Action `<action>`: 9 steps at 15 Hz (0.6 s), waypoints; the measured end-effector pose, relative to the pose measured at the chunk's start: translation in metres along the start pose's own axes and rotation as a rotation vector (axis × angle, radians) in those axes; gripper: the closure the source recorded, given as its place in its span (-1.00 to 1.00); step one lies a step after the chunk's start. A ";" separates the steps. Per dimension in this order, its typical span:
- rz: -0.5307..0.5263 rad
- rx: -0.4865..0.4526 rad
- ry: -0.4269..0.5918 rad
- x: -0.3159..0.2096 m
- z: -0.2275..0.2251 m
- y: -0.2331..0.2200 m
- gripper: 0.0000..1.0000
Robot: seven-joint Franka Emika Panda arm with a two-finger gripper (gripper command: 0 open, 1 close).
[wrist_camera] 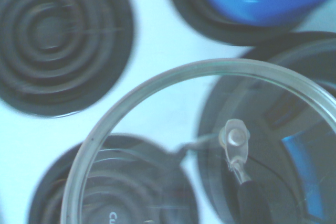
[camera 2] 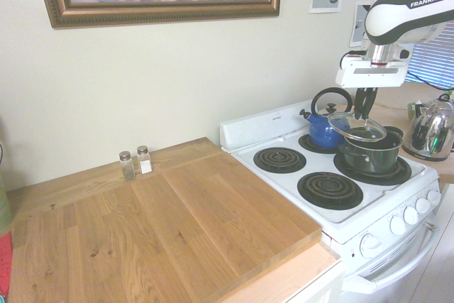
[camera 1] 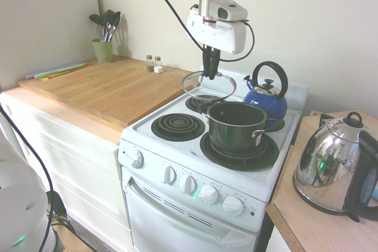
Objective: Cover the lid of the pot
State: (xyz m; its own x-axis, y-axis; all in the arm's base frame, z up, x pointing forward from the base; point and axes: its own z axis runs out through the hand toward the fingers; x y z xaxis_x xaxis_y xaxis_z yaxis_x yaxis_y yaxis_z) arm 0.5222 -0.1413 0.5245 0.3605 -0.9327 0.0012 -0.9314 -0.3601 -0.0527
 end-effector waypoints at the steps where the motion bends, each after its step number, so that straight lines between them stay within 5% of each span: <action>1: 0.015 -0.001 0.000 0.009 0.000 0.008 1.00; 9: 0.073 -0.031 -0.003 0.049 0.022 0.029 1.00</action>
State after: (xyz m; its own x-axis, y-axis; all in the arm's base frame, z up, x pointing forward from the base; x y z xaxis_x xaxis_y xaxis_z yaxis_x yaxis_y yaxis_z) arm 0.5141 -0.1972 0.5011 0.2919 -0.9565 -0.0043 -0.9563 -0.2917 -0.0216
